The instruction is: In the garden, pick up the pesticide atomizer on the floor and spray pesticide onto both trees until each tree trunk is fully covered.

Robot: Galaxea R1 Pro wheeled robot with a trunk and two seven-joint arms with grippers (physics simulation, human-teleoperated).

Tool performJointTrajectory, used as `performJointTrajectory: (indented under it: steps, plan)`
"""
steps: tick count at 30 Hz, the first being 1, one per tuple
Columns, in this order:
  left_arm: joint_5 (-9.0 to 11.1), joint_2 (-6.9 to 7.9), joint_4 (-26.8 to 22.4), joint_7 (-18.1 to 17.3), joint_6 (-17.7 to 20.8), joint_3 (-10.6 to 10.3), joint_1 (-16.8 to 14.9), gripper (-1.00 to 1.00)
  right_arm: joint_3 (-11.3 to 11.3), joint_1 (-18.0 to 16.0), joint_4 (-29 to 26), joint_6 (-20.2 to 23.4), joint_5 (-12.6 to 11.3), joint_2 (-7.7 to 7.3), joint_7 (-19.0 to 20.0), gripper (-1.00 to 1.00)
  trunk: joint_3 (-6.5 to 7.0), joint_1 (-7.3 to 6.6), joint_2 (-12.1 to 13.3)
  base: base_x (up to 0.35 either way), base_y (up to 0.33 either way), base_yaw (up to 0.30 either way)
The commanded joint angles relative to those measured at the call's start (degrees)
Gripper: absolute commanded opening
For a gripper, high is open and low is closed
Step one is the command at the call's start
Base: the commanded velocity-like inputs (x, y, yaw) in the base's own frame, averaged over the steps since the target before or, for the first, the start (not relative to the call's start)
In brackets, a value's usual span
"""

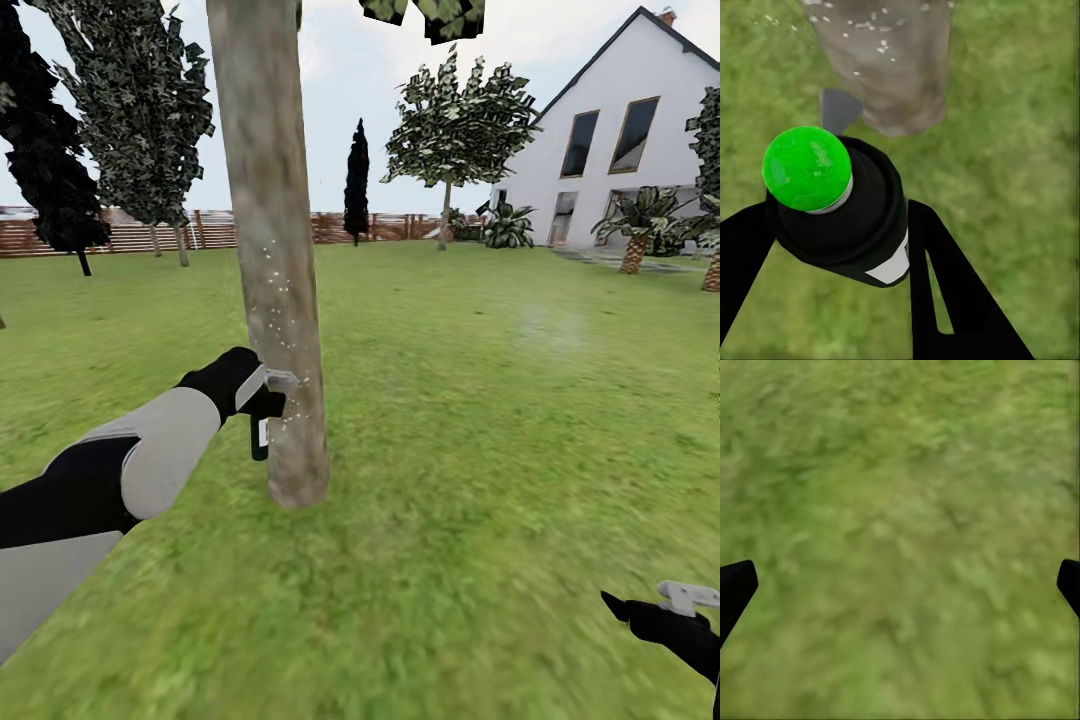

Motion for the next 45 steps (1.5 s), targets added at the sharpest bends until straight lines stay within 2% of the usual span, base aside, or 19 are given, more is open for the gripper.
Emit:
performJointTrajectory:
  steps: [1,14,23,31,45]
  plan:
    - [0.0,0.00,0.0,0.0,0.0,0.0,0.0,-1.00,0.0,0.0,0.0,0.0,0.0,0.00,0.0,1.00,0.00,0.00,0.0,0.000,-0.321,0.011]
    - [0.0,0.00,0.0,0.0,0.0,0.0,0.0,-1.00,-0.1,0.0,-0.1,-0.1,0.0,0.00,0.0,1.00,0.00,0.00,0.0,0.000,-0.292,0.129]
    - [0.0,-0.01,0.0,0.0,0.0,0.0,0.0,-1.00,-0.1,0.0,-0.1,0.0,0.0,0.00,0.0,1.00,0.00,0.00,0.0,0.000,-0.086,0.233]
    - [0.0,-0.01,0.0,0.0,0.0,0.0,0.0,-1.00,-0.1,0.0,-0.1,-0.1,0.0,0.00,0.0,1.00,0.03,0.00,0.0,0.000,-0.313,0.026]
    - [0.0,-0.01,0.0,0.0,0.0,0.0,0.0,-1.00,-0.1,0.0,-0.1,-0.1,0.0,0.00,-0.1,1.00,0.81,0.00,0.0,0.000,-0.322,0.208]
